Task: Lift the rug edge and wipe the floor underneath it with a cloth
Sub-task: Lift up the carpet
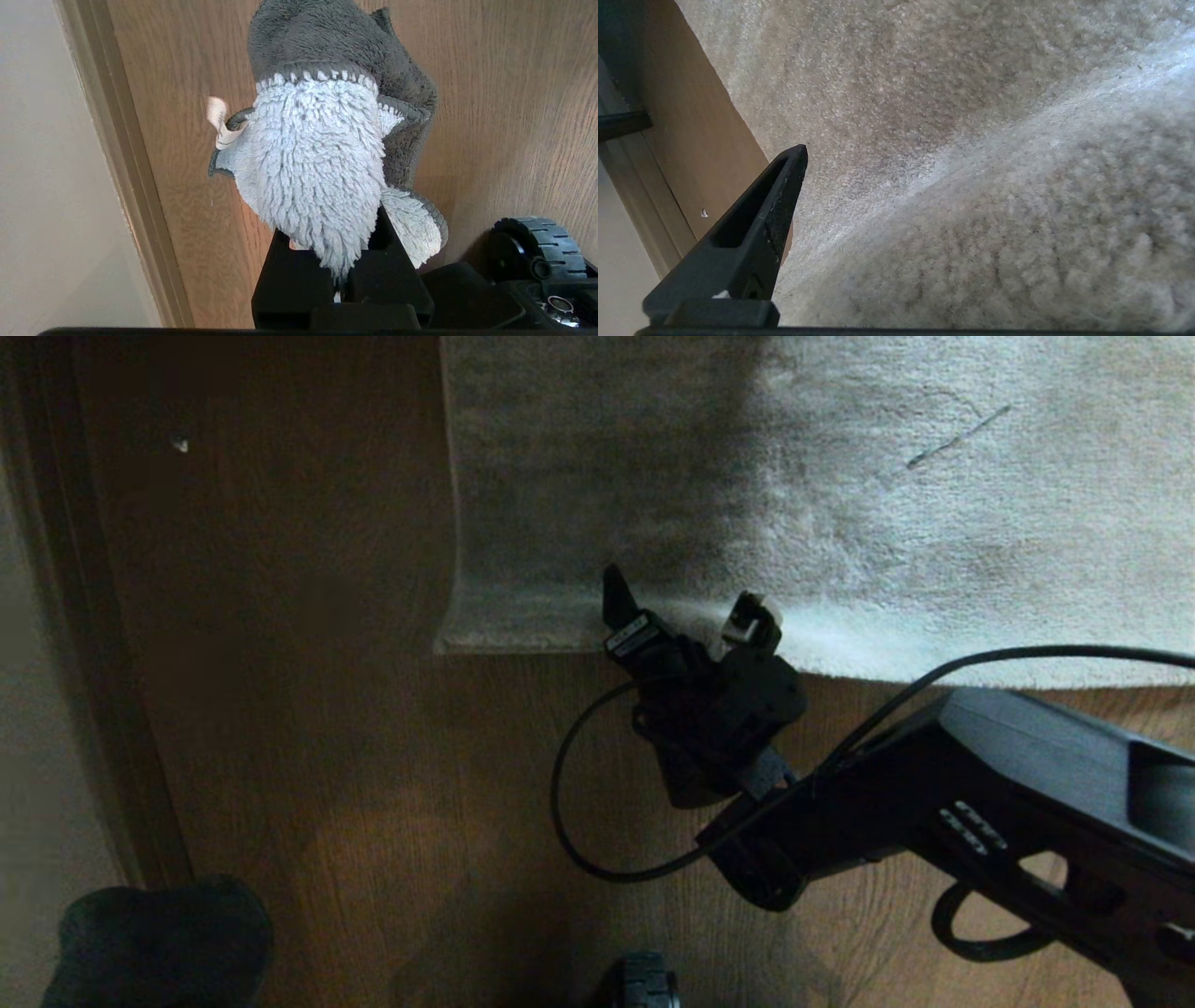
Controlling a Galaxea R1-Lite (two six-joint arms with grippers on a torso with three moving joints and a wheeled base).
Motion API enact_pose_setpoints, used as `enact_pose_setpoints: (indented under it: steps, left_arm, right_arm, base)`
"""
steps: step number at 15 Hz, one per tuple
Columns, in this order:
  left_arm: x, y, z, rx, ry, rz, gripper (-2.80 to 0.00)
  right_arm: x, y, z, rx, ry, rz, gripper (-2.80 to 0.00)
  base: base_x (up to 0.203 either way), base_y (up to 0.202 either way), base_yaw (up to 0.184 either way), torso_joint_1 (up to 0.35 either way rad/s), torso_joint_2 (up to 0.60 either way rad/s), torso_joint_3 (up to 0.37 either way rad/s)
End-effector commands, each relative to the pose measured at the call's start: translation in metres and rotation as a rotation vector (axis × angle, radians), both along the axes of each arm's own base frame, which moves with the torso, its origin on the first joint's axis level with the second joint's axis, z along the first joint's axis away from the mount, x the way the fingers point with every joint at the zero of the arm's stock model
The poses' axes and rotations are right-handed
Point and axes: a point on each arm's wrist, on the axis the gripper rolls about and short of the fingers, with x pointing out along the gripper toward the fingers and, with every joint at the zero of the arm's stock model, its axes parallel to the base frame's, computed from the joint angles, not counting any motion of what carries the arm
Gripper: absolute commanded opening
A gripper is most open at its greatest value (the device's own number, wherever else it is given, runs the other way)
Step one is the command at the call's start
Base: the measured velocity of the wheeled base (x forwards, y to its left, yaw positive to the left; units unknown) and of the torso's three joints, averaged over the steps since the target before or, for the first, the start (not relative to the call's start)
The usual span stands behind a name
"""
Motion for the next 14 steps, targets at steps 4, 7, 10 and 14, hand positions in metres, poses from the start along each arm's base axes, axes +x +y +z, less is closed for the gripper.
enact_pose_setpoints:
  steps: [4, 7, 10, 14]
  left_arm:
    - [0.0, 0.0, -0.0001, 0.0, -0.001, 0.0, -2.8]
    - [-0.0001, 0.0, 0.0003, 0.0, -0.002, 0.0, -2.8]
    - [0.0, 0.0, -0.0001, 0.0, -0.001, 0.0, -2.8]
    - [-0.0001, 0.0, 0.0004, 0.0, -0.002, 0.0, -2.8]
  right_arm:
    - [-0.0001, -0.0005, 0.005, 0.044, -0.038, -0.001, 0.0]
    - [0.0006, 0.0002, 0.0023, 0.04, -0.034, -0.001, 0.0]
    - [0.0022, 0.002, 0.0017, 0.037, -0.04, -0.003, 0.0]
    - [0.0055, 0.0054, -0.0003, 0.026, -0.05, -0.012, 0.0]
  base:
    - [0.0, 0.0, 0.0, 0.0, 0.0, 0.0]
    - [0.0, 0.0, 0.0, 0.0, 0.0, 0.0]
    - [0.0, 0.0, 0.0, 0.0, 0.0, 0.0]
    - [0.0, 0.0, 0.0, 0.0, 0.0, 0.0]
